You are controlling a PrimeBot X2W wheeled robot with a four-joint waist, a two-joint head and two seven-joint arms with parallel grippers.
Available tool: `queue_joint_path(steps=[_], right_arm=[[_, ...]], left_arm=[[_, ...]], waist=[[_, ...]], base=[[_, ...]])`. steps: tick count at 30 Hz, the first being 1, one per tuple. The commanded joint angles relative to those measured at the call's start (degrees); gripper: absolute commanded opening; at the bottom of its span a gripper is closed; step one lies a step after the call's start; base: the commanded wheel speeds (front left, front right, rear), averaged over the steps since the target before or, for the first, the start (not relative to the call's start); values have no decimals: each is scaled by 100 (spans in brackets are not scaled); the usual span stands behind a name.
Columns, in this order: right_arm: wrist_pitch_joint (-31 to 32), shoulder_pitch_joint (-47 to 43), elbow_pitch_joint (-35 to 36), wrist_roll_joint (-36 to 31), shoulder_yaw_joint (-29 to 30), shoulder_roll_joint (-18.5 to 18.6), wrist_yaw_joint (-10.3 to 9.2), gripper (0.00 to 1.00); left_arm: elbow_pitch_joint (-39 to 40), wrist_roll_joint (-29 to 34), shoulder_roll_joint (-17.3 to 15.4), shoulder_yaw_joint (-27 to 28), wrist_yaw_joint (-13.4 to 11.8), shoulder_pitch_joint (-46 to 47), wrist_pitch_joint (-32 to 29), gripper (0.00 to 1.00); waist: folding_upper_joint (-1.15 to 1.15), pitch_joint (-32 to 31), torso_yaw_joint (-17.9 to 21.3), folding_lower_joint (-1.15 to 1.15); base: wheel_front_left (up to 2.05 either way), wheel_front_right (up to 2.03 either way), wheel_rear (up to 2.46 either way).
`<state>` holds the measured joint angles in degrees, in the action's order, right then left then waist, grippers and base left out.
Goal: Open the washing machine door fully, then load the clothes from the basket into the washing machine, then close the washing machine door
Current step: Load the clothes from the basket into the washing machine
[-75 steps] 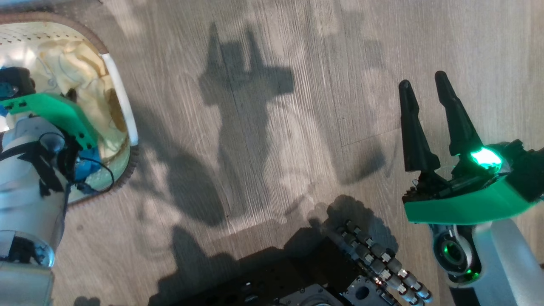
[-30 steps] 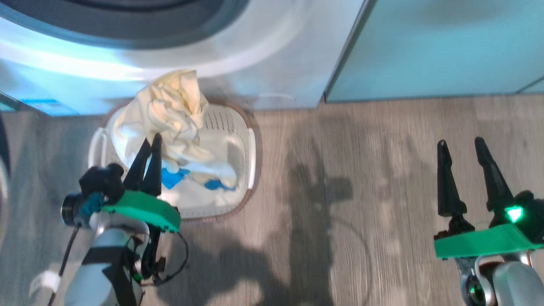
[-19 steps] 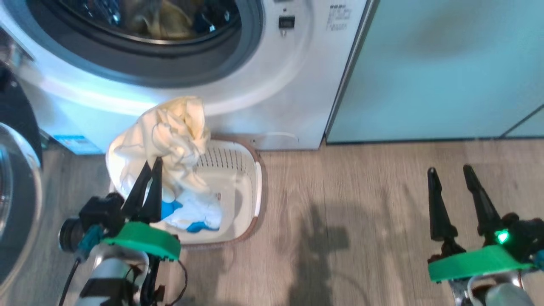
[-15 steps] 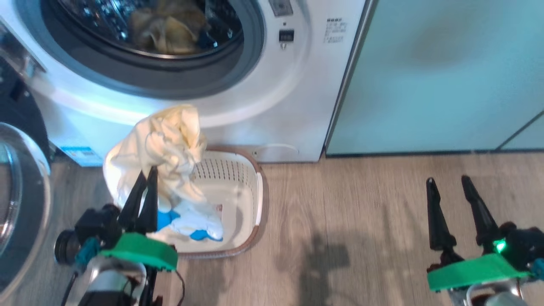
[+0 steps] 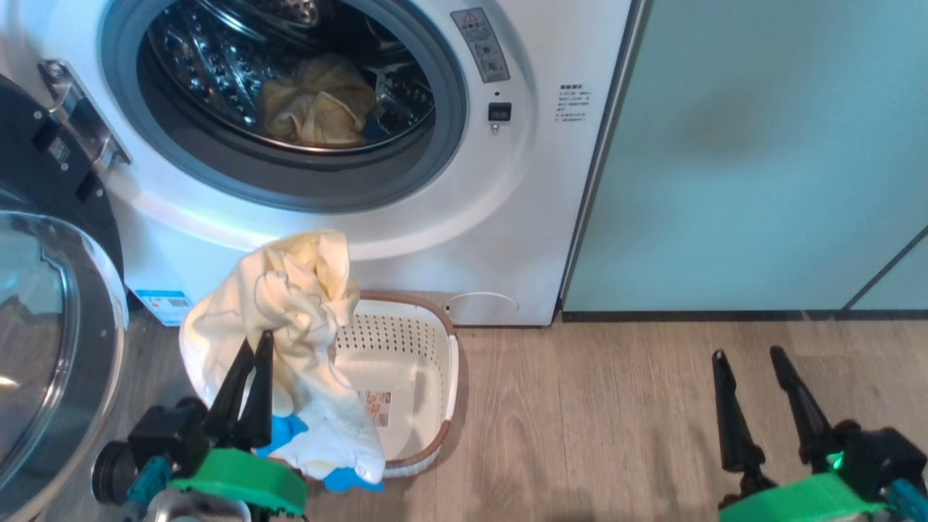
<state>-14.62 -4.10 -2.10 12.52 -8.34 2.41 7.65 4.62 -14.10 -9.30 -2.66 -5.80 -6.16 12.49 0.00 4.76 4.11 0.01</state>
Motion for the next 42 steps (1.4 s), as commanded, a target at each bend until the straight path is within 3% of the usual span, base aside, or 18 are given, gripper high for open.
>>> queue_joint_path(steps=[1,29,42], right_arm=[[-38,31,192,-58,-145,46,-16,100],[-38,-14,217,-29,-238,46,-16,100],[-38,319,384,-59,-298,46,-16,100]], left_arm=[[242,38,-97,184,-25,148,-1,0],[400,-69,-125,122,-131,106,-61,0],[-164,-391,-218,207,44,1189,-141,0]], waist=[[0,-45,-2,-1],[0,-2,-7,-1],[0,891,158,-1]], base=[[0,0,0],[0,0,0],[0,0,0]])
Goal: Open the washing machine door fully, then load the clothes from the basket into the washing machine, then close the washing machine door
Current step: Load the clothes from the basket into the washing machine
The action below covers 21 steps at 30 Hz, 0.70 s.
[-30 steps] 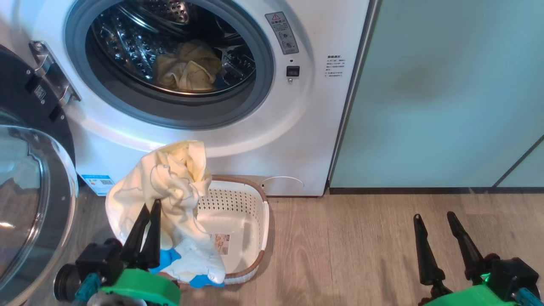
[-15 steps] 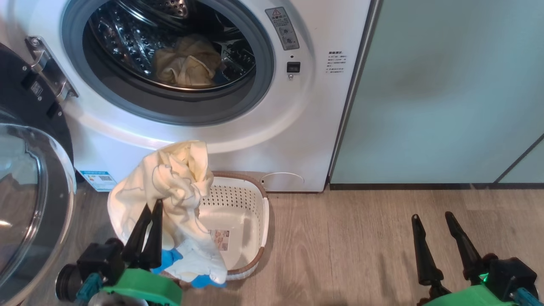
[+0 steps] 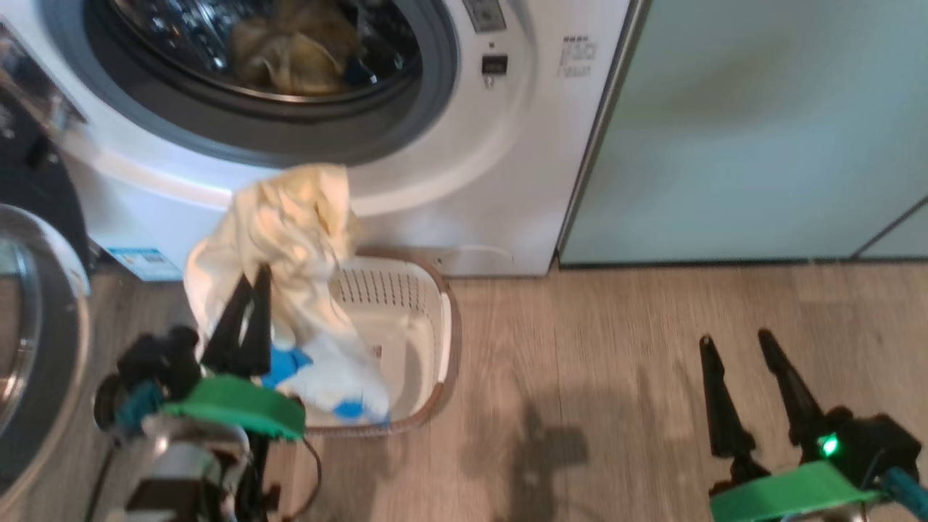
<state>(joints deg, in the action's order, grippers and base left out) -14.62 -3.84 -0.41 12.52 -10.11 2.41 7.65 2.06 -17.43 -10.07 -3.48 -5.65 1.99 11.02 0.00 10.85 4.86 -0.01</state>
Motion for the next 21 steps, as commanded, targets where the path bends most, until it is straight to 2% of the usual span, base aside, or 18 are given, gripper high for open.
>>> queue_joint_path(steps=[1,5,13,21], right_arm=[[-38,328,232,-56,-113,46,-16,100],[-38,448,286,-41,-86,46,-16,100],[-38,834,451,56,-50,46,-16,100],[-38,1201,532,365,3,46,-16,100]], left_arm=[[3,-87,-170,315,42,491,-15,0],[-259,-218,-227,401,99,874,-39,0],[-1131,-571,-553,667,262,2086,-337,0],[-1752,-973,-1148,896,461,3234,-1246,0]], waist=[[0,397,109,1],[0,706,184,1],[0,1609,410,1],[0,2316,764,1]], base=[[0,0,0],[0,0,0],[0,0,0],[0,0,0]])
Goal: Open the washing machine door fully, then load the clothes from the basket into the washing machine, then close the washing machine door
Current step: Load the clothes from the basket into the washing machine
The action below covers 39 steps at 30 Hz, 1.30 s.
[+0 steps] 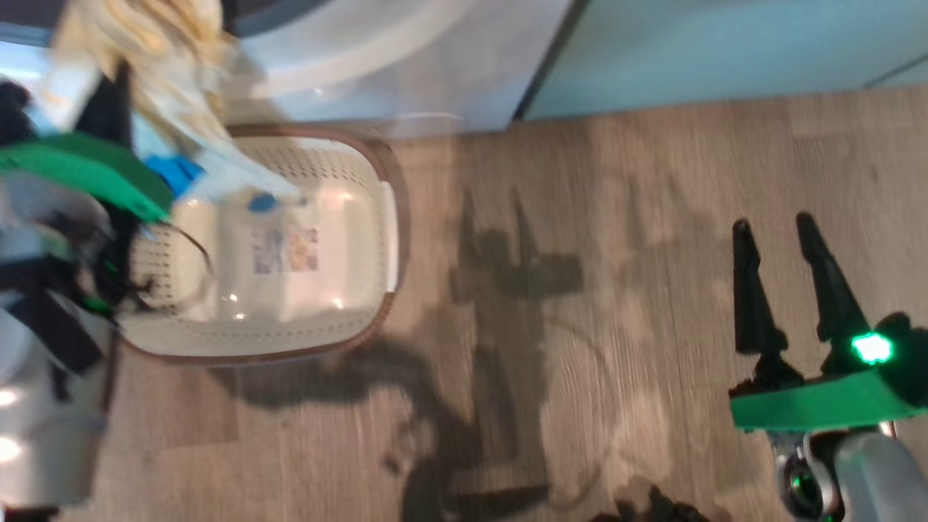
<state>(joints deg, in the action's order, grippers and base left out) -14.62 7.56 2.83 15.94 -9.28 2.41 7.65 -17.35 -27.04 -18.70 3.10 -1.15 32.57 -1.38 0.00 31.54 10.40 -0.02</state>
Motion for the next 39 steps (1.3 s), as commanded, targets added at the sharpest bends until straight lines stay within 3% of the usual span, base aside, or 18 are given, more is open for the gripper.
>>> queue_joint_path(steps=[1,7,11,19,27,39], right_arm=[[-38,96,206,76,-83,46,-16,100],[-38,291,205,395,-173,46,-16,100],[-38,454,224,636,-296,46,-16,100],[-38,642,207,928,-487,46,-16,100],[-38,659,184,1076,-625,46,-16,100],[-38,625,183,1211,-780,46,-16,100]], left_arm=[[172,-56,-366,273,18,311,-128,0],[236,-230,-986,438,19,1115,-1004,0],[380,-158,-1567,439,-57,1756,-1763,0],[160,16,-2303,414,-98,2922,-2303,0],[-81,348,-2657,309,-103,3552,-1945,0],[-579,1160,-3075,-9,-191,4723,-291,0]], waist=[[0,322,257,2],[0,675,534,2],[0,939,753,2],[0,1294,1159,2],[0,1357,1447,2],[0,1461,1836,2]], base=[[0,0,0],[0,0,0],[0,0,0],[0,0,0],[0,0,0],[0,0,0]])
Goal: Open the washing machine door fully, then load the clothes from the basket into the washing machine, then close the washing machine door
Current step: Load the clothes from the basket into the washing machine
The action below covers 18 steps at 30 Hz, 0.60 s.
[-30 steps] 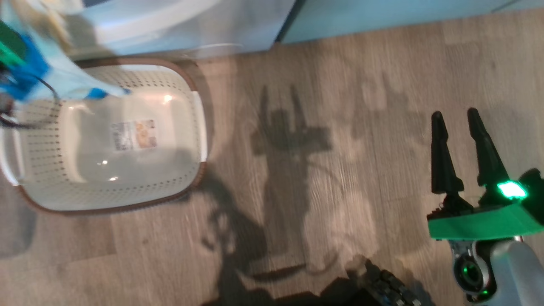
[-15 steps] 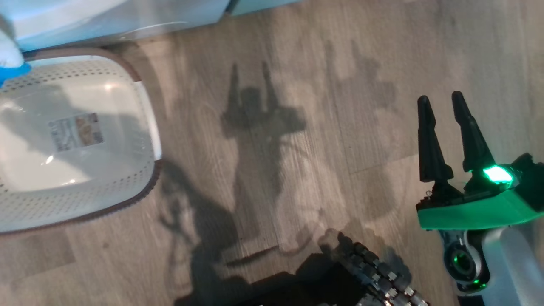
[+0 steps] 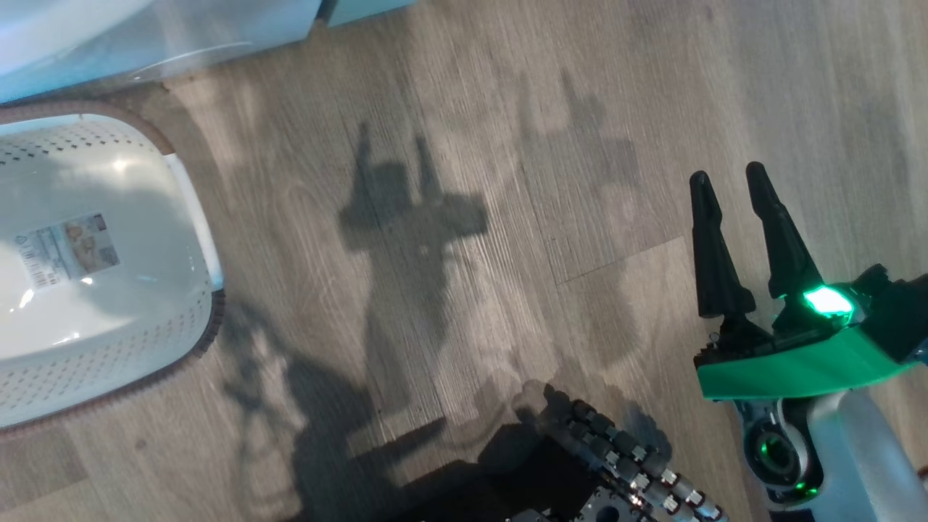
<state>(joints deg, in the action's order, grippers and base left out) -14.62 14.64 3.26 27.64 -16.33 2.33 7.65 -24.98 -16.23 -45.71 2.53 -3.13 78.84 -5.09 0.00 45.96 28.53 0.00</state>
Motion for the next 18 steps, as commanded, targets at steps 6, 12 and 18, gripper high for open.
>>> queue_joint_path(steps=[6,12,18], right_arm=[[-38,-93,152,96,-108,54,-16,100],[-38,-70,162,56,-96,54,-16,100],[-38,-23,160,11,-49,54,-16,100]], left_arm=[[-59,506,-446,-294,9,568,891,0],[-621,278,-248,-380,148,472,614,0],[-873,-18,-133,-395,332,148,169,0]], waist=[[0,77,64,0],[0,135,-62,0],[0,141,-166,0]], base=[[0,0,0],[0,0,0],[0,0,0]])
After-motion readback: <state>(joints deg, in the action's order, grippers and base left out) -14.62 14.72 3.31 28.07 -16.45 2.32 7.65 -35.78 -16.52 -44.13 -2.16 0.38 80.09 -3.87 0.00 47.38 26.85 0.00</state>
